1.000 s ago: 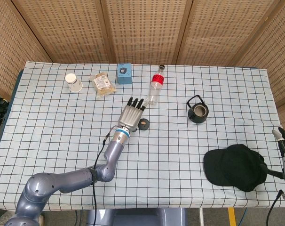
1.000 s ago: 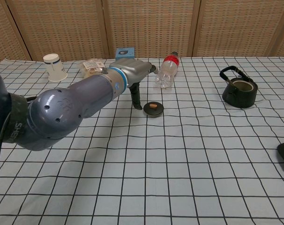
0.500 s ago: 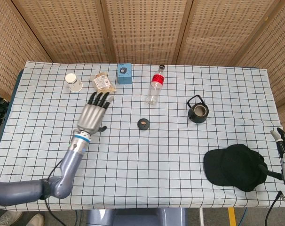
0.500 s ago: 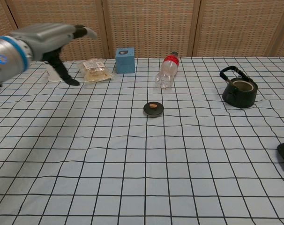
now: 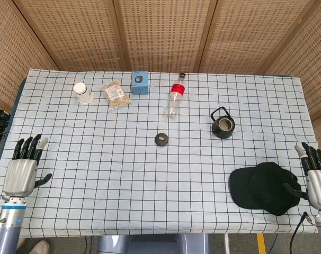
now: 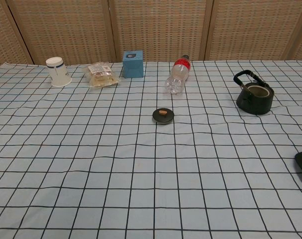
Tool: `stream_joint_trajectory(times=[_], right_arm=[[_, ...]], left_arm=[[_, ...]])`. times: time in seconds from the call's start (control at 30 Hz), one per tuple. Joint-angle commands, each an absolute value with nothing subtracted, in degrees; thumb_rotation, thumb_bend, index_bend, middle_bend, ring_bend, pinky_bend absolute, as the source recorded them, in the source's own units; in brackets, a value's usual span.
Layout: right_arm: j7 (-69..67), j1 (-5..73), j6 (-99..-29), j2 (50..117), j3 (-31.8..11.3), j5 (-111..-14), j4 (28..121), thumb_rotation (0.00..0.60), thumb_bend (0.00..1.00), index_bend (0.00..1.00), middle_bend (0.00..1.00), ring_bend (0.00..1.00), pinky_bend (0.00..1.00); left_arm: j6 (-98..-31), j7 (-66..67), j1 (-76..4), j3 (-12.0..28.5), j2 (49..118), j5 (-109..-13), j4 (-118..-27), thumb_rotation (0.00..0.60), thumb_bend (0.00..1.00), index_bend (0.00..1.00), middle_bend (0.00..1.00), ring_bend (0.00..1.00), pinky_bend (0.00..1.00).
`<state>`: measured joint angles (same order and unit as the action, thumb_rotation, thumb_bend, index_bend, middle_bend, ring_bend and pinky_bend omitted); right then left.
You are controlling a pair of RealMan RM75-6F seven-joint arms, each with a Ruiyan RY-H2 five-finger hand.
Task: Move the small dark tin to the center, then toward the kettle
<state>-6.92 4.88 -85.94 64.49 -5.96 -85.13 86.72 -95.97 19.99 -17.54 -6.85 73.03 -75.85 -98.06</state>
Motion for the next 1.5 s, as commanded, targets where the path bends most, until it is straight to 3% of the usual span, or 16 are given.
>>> stream_joint_trajectory(times=[0.03,0.3,0.47,0.6,0.9,1.5], right_arm=[[-6.43,5.16,-86.08,64.8,-6.19,-85.33,87.19,0.6,0.09,0.04,0.0,0.0,0.0],[3.58,9.21,-85.53,65.06,-7.68,-89.9,94.69,0.6,0.09,0.22,0.0,0.0,0.0],[18.14,17.33,-76.08,69.16,-10.24,-89.32,105.26,0.6,0.1,0.3,0.05,0.0,0.0],[26.69,22.83,-69.41,75.78,-12.97,-81.47,108.08,0.6,0.13,0.33,0.09,0.0,0.01],[38.19,32.92,-63.52,88.12,-17.8,-65.58,102.24,0.6,0.25,0.33,0.1,0.0,0.02],[39.12,43.96,-58.33,99.02,-20.07,-52.11,85.07,0.6,0.29,0.34,0.1,0.0,0.0]], left_arm=[[-97.45,17.72,-15.29,-7.37,72.0,-77.19,-96.47,0.6,0.13,0.0,0.0,0.0,0.0],[-97.07,12.32,-13.34,-5.25,69.53,-77.99,-96.7,0.6,0.13,0.0,0.0,0.0,0.0],[-95.57,7.07,-12.36,-4.03,67.11,-78.67,-97.14,0.6,0.13,0.0,0.0,0.0,0.0],[-94.38,4.23,-11.73,-3.65,65.98,-79.64,-96.9,0.6,0.13,0.0,0.0,0.0,0.0],[-91.27,-0.3,-10.81,-1.82,64.23,-80.12,-96.67,0.6,0.13,0.0,0.0,0.0,0.0],[-85.54,-2.05,-10.54,1.26,63.9,-78.38,-95.46,0.6,0.13,0.0,0.0,0.0,0.0]])
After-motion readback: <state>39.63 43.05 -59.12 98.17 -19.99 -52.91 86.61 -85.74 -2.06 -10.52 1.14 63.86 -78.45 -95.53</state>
